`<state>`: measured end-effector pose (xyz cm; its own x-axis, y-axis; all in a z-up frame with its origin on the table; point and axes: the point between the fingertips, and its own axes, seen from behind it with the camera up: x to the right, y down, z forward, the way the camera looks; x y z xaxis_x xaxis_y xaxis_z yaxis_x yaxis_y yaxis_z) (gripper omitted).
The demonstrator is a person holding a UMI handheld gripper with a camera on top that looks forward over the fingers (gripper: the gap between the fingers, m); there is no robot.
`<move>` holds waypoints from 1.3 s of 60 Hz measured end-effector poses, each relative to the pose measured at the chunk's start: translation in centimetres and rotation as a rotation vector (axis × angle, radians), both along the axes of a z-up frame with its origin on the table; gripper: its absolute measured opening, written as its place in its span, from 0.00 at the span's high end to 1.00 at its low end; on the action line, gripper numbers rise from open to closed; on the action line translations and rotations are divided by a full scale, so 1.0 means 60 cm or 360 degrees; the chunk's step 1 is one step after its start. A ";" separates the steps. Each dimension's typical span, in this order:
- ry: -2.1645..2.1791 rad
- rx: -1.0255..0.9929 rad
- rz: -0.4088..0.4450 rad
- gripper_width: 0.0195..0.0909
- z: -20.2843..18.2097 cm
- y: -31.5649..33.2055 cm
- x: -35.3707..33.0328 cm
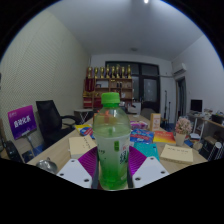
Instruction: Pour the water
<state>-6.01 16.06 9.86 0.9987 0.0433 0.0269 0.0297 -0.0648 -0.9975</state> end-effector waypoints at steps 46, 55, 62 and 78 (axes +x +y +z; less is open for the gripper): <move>0.0000 -0.0157 0.0186 0.08 -0.004 -0.080 0.007; 0.0023 -0.0147 0.0161 0.08 0.030 -0.170 0.023; -0.0002 -0.0166 0.0153 0.08 0.054 -0.276 0.026; -0.0033 -0.0148 0.0192 0.10 0.090 -0.512 0.024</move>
